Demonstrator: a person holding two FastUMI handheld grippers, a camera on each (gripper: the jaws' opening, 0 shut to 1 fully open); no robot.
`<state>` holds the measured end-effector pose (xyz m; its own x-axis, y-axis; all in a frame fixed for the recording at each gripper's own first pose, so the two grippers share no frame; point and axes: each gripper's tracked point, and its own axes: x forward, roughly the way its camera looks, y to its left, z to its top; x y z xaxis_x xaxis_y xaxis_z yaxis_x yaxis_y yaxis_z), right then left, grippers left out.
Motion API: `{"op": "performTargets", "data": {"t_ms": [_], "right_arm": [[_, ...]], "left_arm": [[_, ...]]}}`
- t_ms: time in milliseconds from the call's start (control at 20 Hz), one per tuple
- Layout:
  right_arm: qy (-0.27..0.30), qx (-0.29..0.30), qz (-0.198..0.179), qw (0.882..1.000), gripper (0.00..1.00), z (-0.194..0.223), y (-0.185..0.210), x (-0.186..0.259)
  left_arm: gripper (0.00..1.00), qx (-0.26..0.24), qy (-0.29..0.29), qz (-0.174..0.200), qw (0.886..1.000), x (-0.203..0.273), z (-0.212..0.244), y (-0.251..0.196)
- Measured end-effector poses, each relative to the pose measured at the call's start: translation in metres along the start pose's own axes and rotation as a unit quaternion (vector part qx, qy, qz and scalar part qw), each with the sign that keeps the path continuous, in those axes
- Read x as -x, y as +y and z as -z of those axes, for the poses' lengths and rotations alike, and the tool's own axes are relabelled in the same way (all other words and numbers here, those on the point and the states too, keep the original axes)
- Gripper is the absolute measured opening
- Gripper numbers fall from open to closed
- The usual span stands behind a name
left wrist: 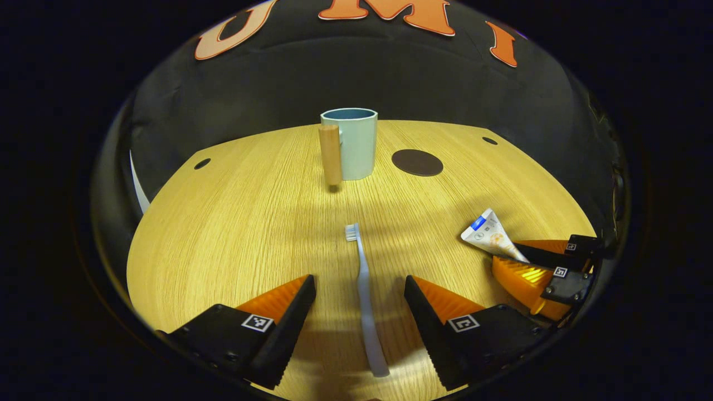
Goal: Put the toothbrush and toothpaste on the desktop into the cup, then pick up the cup and place it on the coaster on the desktop.
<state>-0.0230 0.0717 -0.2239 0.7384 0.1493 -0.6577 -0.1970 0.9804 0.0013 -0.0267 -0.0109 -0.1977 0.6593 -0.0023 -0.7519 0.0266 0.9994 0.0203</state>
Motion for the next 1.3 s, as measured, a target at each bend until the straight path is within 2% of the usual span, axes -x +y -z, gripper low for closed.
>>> {"op": "performTargets", "data": {"t_ms": [50, 100, 150, 200, 250, 450, 500, 550, 700, 750, 1000, 1200, 1300], "right_arm": [[0.001, -0.006, -0.001, 1.0, 0.24, 0.0, 0.0, 0.001], [0.002, -0.011, -0.002, 1.0, 0.22, 0.0, -0.001, 0.001], [0.004, -0.018, -0.005, 1.0, 0.18, -0.001, -0.002, 0.001], [0.006, -0.027, -0.009, 1.0, 0.17, -0.002, -0.003, 0.0], [0.008, -0.041, -0.016, 0.999, 0.15, -0.002, -0.003, -0.001], [0.007, -0.058, -0.031, 0.998, 0.15, -0.003, -0.001, 0.0], [0.006, -0.057, -0.034, 0.998, 0.15, -0.004, 0.0, 0.001], [0.002, -0.059, -0.039, 0.997, 0.15, -0.006, 0.0, 0.001], [-0.013, -0.065, -0.044, 0.997, 0.15, -0.015, 0.002, 0.002], [-0.019, -0.066, -0.045, 0.997, 0.15, -0.017, 0.003, 0.003], [-0.046, -0.076, -0.042, 0.995, 0.15, -0.034, -0.002, 0.007], [-0.094, -0.072, -0.041, 0.992, 0.14, -0.062, -0.007, 0.023], [-0.099, -0.055, -0.022, 0.993, 0.14, -0.065, -0.014, 0.024]], "left_arm": [[0.97, 0.004, 0.006, -0.003, 1.0, 0.001, -0.002, 0.0], [0.96, 0.009, 0.011, -0.003, 1.0, 0.002, 0.001, -0.003], [0.77, 0.01, 0.013, -0.004, 1.0, 0.0, 0.005, -0.006], [0.8, 0.013, 0.015, -0.005, 1.0, -0.003, 0.009, -0.009], [0.73, 0.015, 0.019, -0.007, 1.0, -0.006, 0.011, -0.01], [0.34, 0.013, 0.022, -0.002, 1.0, -0.003, 0.008, -0.014], [0.29, 0.015, 0.021, -0.002, 1.0, 0.0, 0.008, -0.015], [0.19, 0.015, 0.021, 0.001, 1.0, -0.002, 0.007, -0.017], [0.17, 0.017, 0.013, 0.013, 1.0, -0.001, 0.003, -0.019], [0.06, 0.016, 0.013, 0.015, 1.0, -0.003, 0.005, -0.021], [0.06, 0.019, -0.004, 0.014, 1.0, -0.01, 0.002, -0.013], [0.05, 0.016, -0.05, 0.009, 0.999, -0.004, -0.018, -0.009], [0.06, 0.009, -0.063, 0.003, 0.998, -0.001, -0.024, -0.005]]}}
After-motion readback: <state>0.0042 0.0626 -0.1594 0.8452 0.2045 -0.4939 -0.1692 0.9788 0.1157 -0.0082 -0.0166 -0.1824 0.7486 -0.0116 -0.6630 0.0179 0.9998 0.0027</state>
